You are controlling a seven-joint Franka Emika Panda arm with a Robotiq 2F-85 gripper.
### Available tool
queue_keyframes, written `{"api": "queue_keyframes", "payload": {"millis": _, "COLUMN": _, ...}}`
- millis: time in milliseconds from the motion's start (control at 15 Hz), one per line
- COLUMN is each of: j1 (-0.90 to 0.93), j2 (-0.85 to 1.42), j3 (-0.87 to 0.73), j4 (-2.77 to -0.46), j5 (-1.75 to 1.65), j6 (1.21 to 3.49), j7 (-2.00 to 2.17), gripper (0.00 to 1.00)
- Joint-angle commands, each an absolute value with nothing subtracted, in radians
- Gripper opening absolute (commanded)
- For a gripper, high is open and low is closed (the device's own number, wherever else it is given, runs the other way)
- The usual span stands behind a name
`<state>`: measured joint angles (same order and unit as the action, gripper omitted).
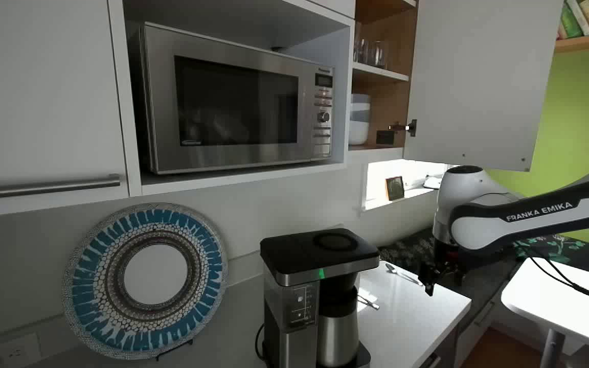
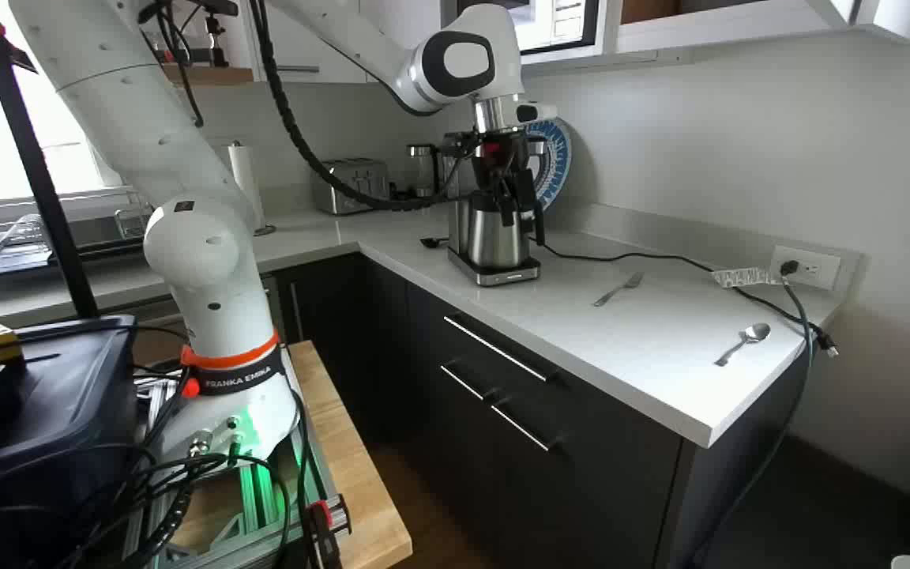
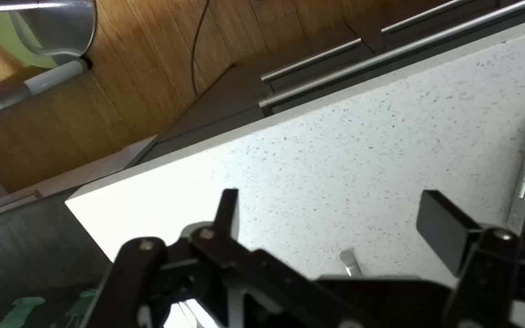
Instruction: Push the bottom right rectangular button on the microwave
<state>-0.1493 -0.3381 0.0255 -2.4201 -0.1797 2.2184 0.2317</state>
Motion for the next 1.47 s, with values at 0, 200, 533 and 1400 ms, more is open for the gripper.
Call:
{"api": "queue_keyframes", "payload": {"millis": 0, "j1": -0.137, "j2": -0.338, "j3": 0.014, "j4": -2.418, "j5": -0.184, "j6": 2.215, "j7": 0.235, "gripper": 1.00}}
{"api": "queue_keyframes", "payload": {"millis": 200, "j1": -0.137, "j2": -0.338, "j3": 0.014, "j4": -2.418, "j5": -0.184, "j6": 2.215, "j7": 0.235, "gripper": 1.00}}
{"api": "queue_keyframes", "payload": {"millis": 533, "j1": -0.137, "j2": -0.338, "j3": 0.014, "j4": -2.418, "j5": -0.184, "j6": 2.215, "j7": 0.235, "gripper": 1.00}}
{"api": "queue_keyframes", "payload": {"millis": 1400, "j1": 0.012, "j2": -0.442, "j3": 0.068, "j4": -2.081, "j5": -0.202, "j6": 2.456, "j7": 0.013, "gripper": 1.00}}
